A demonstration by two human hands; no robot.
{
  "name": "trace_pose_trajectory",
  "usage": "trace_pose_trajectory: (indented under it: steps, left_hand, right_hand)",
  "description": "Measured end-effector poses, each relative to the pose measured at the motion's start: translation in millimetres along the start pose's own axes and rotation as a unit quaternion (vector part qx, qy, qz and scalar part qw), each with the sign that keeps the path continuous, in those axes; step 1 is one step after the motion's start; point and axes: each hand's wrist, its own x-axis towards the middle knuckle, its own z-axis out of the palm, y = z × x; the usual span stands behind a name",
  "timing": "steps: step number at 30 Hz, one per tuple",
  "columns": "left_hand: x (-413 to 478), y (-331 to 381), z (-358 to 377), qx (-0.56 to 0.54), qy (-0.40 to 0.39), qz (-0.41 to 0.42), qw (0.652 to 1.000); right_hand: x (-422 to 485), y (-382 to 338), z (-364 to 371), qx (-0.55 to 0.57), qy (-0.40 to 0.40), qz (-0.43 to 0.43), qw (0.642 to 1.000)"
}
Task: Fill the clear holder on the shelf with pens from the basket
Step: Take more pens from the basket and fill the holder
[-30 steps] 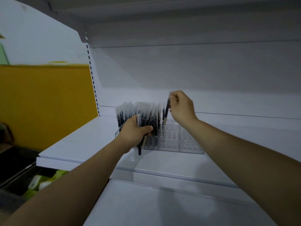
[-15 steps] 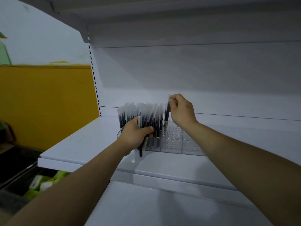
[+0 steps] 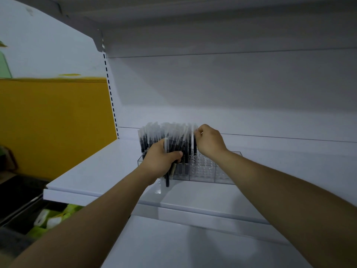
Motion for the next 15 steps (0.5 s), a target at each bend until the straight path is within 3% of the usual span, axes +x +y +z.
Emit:
trace_pose_trajectory:
  steps: [5, 11, 15]
  left_hand:
    - [0, 3, 3, -0.009, 0.008, 0.007, 1.0]
    - [0, 17, 13, -0.022, 0.003, 0.029, 0.999]
    - [-2, 16, 13, -0.024, 0.01, 0.017, 0.999]
  right_hand:
    - [-17, -16, -17, 0.104, 0.084, -0.065, 0.989]
    - [-35, -29, -30, 0.163, -0.03, -0.065, 0.984]
    - [-32, -28, -32, 0.214, -0.025, -0.039, 0.976]
